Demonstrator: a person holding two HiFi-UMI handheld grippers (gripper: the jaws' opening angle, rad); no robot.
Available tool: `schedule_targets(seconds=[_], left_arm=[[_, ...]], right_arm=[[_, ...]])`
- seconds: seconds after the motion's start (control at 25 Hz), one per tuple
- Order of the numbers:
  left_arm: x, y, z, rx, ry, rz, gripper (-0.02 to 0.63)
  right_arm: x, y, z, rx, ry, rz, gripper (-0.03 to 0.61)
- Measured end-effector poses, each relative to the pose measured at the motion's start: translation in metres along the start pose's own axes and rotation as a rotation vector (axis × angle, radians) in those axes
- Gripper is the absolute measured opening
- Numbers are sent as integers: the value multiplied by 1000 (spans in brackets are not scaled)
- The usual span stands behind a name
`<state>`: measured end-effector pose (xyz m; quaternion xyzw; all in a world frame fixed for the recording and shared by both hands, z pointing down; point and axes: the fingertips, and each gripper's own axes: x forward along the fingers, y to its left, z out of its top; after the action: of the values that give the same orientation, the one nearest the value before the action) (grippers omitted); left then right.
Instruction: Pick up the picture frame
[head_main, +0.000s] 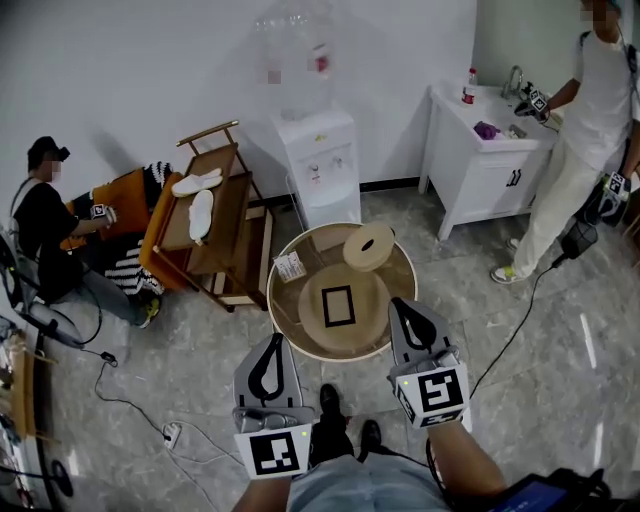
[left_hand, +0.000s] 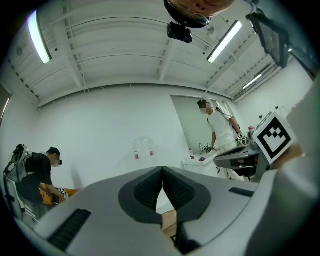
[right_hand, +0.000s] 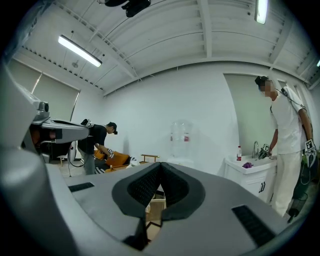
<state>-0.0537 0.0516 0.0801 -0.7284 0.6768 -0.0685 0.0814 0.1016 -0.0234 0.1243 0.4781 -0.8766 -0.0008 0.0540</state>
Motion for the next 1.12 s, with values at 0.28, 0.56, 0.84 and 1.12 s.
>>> schedule_targets(seconds=[0.28,0.56,0.84,1.12], left_arm=[[64,32,-33,-37,13,5,15],[167,87,-76,-82,80,-17,15],[242,113,-139,-118,161,-53,15],[289,113,-209,-136,288,-112,15]], right_arm=[[75,-13,-12,-29,22,15,14],[184,-30,-28,-22,88,3,14],[263,-41,-85,-8,195,-6,14],[305,-50,-154,31,314,-32,14]])
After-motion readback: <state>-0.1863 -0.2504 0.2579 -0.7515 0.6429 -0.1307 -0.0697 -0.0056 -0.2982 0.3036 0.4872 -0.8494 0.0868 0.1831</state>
